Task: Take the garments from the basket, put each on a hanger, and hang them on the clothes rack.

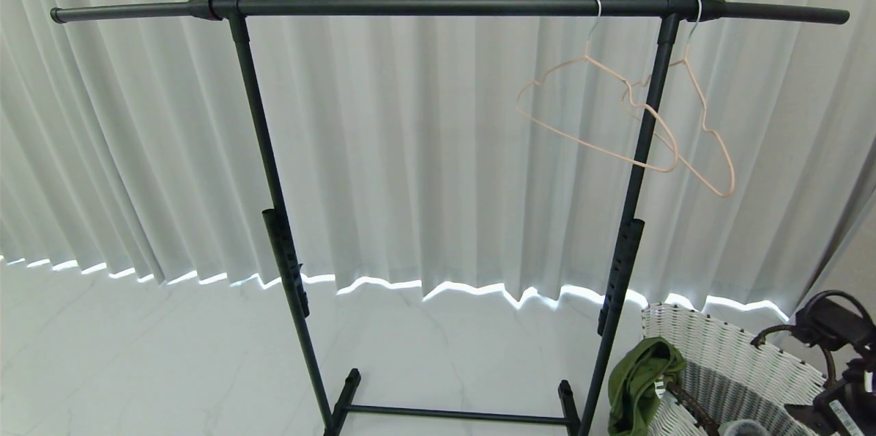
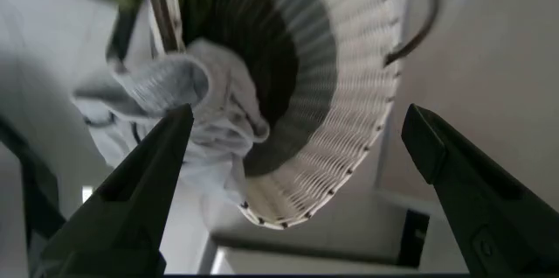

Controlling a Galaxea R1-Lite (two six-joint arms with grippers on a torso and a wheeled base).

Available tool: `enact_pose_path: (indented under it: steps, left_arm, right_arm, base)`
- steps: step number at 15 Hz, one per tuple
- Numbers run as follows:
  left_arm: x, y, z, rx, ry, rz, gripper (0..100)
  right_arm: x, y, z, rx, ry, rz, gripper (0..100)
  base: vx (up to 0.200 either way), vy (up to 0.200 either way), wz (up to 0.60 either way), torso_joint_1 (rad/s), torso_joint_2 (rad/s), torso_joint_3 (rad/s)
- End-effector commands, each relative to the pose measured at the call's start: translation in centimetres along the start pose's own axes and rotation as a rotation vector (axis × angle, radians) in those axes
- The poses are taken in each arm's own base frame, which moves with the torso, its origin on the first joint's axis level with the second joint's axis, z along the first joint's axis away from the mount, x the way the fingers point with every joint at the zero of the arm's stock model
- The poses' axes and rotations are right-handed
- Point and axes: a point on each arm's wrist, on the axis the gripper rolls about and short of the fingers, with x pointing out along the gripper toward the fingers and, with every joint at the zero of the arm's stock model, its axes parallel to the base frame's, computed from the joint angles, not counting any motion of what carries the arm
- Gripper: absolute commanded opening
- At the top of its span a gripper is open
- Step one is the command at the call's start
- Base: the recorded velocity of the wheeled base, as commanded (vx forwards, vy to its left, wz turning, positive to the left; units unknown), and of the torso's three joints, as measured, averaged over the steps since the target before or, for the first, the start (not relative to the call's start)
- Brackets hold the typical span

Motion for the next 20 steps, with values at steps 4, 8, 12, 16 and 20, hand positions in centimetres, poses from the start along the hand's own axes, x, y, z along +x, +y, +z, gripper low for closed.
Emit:
enact_pose_path:
  steps: [4, 8, 12, 16, 20]
  left_arm:
    - [0.0, 0.0, 0.0, 0.0, 0.0, 0.0, 100]
    - [0.0, 0.0, 0.0, 0.0, 0.0, 0.0, 100]
    - [0.0, 0.0, 0.0, 0.0, 0.0, 0.0, 100]
    - [0.0, 0.0, 0.0, 0.0, 0.0, 0.0, 100]
    - [0.0, 0.0, 0.0, 0.0, 0.0, 0.0, 100]
  right_arm:
    - [9.8, 1.0, -2.0, -0.034, 0.214, 0.111, 100]
    - [12.1, 1.3, -2.2, -0.034, 0.211, 0.113, 100]
    - [13.6, 1.2, -2.0, -0.03, 0.197, 0.1, 100]
    - [13.7, 1.3, -2.0, -0.031, 0.183, 0.091, 0]
    - [10.3, 0.8, -1.4, -0.031, 0.113, 0.044, 0]
  base:
    - [0.0, 0.0, 0.0, 0.0, 0.0, 0.0]
    - [0.0, 0.0, 0.0, 0.0, 0.0, 0.0]
    - [0.0, 0.0, 0.0, 0.0, 0.0, 0.0]
    - [0.0, 0.0, 0.0, 0.0, 0.0, 0.0]
    - [0.0, 0.0, 0.0, 0.0, 0.0, 0.0]
